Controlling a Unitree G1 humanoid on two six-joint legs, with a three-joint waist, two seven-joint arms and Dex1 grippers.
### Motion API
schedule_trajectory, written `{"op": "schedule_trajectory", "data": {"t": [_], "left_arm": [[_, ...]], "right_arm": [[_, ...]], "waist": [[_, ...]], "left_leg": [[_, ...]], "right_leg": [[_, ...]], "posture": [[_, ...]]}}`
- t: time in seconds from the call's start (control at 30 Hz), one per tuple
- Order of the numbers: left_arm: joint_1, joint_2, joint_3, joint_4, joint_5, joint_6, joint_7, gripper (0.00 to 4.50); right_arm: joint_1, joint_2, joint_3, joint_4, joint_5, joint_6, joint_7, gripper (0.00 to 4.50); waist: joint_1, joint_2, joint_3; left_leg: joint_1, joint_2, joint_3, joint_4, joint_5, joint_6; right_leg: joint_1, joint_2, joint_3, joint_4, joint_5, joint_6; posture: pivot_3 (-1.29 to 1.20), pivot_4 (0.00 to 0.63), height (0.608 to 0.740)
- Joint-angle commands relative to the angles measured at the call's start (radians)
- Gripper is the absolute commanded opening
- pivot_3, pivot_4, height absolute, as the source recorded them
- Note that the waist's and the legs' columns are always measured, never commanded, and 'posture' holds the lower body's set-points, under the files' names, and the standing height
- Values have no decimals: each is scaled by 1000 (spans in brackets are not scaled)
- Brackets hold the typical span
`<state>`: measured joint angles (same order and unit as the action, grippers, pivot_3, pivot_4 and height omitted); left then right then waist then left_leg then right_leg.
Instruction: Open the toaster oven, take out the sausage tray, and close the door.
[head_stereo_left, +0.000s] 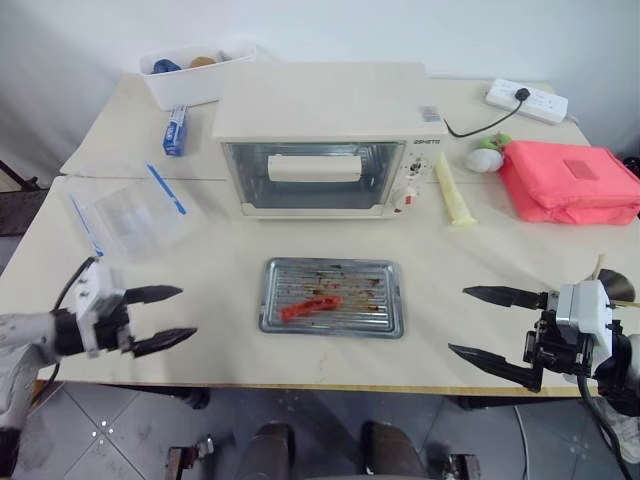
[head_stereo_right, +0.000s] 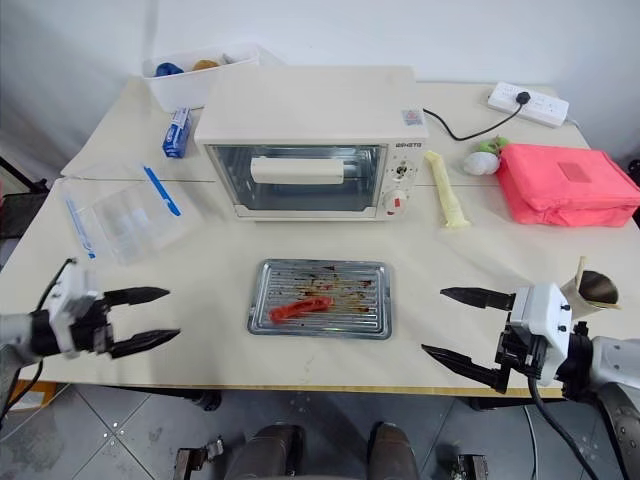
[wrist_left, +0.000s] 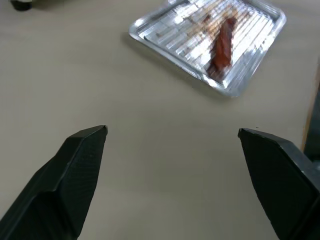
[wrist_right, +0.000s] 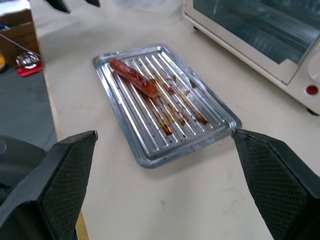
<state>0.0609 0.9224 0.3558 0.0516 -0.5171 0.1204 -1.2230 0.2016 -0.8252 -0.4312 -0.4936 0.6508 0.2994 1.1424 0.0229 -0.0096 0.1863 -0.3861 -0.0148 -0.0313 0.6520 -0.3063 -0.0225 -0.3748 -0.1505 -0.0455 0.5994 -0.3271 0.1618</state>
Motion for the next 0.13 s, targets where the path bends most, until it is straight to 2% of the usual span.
{"op": "schedule_trajectory", "data": {"t": [0.03, 0.13], "left_arm": [[19, -37, 63, -29, 38, -215, -31, 4455], [4, -83, 75, -36, 49, -254, 29, 4455]], "right_arm": [[-43, -5, 25, -2, 24, -7, 9, 4500], [-69, 11, 54, 7, 9, -22, 5, 4500]], "waist": [[1, 0, 0], [4, 0, 0]], "left_leg": [[0, 0, 0, 0, 0, 0], [0, 0, 0, 1, 0, 0]], "right_leg": [[0, 0, 0, 0, 0, 0], [0, 0, 0, 0, 1, 0]], "posture": [[0, 150, 740], [0, 150, 740]]}}
